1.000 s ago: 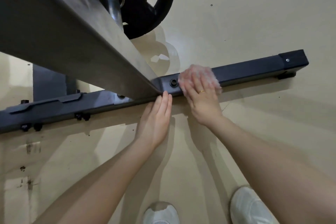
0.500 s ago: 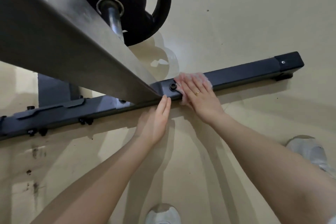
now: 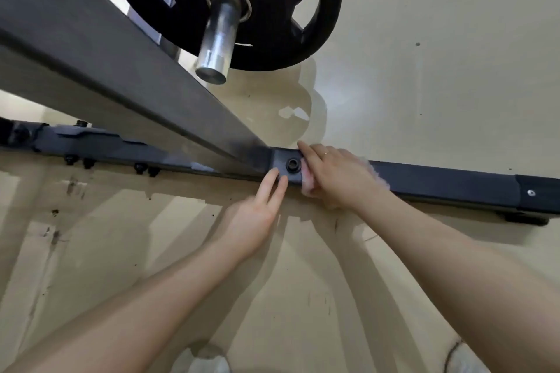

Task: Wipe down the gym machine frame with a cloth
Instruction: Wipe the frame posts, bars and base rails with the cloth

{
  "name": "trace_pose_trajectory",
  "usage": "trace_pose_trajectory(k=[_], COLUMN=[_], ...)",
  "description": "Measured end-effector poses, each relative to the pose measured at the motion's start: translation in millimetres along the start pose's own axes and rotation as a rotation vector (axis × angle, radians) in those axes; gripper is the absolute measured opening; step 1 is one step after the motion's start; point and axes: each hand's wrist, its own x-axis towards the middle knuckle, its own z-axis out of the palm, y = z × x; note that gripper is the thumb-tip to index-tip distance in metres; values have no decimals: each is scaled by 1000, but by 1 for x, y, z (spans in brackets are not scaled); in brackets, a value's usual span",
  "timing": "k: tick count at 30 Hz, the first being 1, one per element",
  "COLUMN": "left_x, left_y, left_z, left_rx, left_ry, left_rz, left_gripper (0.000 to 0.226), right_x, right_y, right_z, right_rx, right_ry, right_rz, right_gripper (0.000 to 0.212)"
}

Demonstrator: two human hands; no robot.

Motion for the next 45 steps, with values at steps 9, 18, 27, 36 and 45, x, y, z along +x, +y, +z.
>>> trace_pose_trajectory(k=[9,18,27,36,45], left_x=[3,22,23,24,23], left_y=[31,69,81,84,86], left_z=[-25,-49,-36,-33,-33], left_rx=[-49,-388,-377,-357,-348], left_ry=[-348,-374,-316,-334,-302], left_rz=[-325,-670,-758,-752,-748], left_gripper=[80,79,80,83,85], right_x=[4,-21,47,19,-23], right_y=[17,62,18,43,71], right_z=[-24,-15,-22,-8,-23], right_rx=[454,59,575,305,160], right_ry=[-184,-299,-315,-248,-228], right_rz=[18,-11,-115,-185,39], right_gripper=[35,44,36,44,30])
